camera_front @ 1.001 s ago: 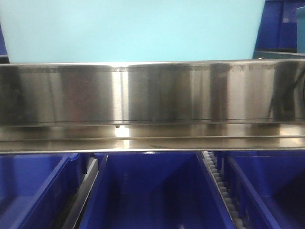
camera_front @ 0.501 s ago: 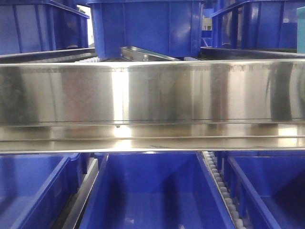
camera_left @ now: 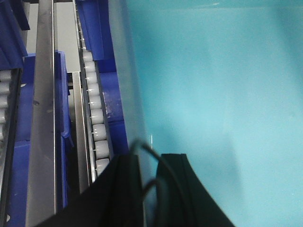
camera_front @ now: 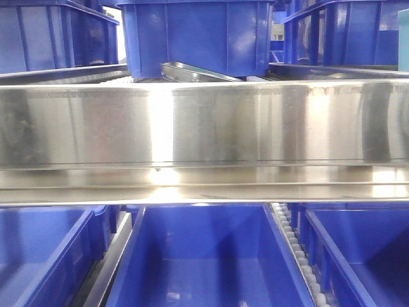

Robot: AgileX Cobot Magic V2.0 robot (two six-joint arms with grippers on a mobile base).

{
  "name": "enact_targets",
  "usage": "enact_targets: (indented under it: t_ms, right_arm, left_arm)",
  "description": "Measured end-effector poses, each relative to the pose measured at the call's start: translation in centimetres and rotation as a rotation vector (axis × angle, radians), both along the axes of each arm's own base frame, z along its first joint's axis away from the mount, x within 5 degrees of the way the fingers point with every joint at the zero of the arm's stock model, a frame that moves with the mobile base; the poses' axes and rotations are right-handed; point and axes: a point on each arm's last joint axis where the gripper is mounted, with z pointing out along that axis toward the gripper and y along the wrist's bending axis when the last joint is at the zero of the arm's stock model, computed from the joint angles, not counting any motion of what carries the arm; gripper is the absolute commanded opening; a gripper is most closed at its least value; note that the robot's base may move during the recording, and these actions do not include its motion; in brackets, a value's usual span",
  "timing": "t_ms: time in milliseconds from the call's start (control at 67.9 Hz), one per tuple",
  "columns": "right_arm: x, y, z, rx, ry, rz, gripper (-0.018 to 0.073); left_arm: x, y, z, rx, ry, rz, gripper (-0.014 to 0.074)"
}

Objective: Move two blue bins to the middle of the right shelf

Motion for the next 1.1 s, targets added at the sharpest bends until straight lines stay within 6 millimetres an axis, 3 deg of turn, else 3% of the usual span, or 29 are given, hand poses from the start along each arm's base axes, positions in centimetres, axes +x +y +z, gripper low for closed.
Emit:
enact_targets:
  t_ms: [1104]
  right_arm:
    - [0.1,-0.1,0.2,-0.002,-0.018,-0.007,-0.0153]
  left_arm:
    - [0.6,-0.3,1.1,-0.048,-0.141,-0.005,-0.0111]
